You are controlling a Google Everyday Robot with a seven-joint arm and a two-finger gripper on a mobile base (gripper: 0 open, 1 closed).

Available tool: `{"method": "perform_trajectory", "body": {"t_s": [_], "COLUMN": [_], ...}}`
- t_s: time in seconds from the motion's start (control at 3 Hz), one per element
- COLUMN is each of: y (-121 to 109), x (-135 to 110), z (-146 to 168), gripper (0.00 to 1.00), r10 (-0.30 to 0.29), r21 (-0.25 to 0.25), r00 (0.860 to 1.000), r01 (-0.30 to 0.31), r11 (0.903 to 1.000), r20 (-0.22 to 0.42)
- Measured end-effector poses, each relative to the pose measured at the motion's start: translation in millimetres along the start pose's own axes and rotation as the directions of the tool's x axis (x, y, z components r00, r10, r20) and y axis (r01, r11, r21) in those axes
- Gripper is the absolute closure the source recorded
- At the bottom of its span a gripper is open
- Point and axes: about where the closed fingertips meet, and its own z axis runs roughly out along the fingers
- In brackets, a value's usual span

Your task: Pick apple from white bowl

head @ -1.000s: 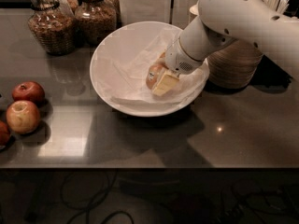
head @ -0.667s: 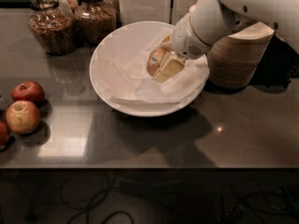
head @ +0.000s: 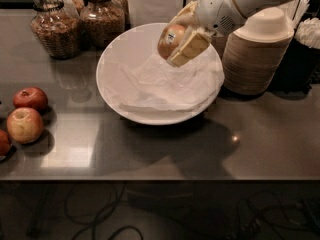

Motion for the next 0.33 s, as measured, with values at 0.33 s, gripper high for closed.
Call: {"method": "perform_trajectory", "body": {"t_s": [0.33], "y": [0.0], "x": [0.0], "z": [0.0], "gripper": [1.0], "r10": [0.0], "r21": [0.0], "r00": [1.0], "r01": [0.0], "r11": [1.0], "r20": [0.0]}}
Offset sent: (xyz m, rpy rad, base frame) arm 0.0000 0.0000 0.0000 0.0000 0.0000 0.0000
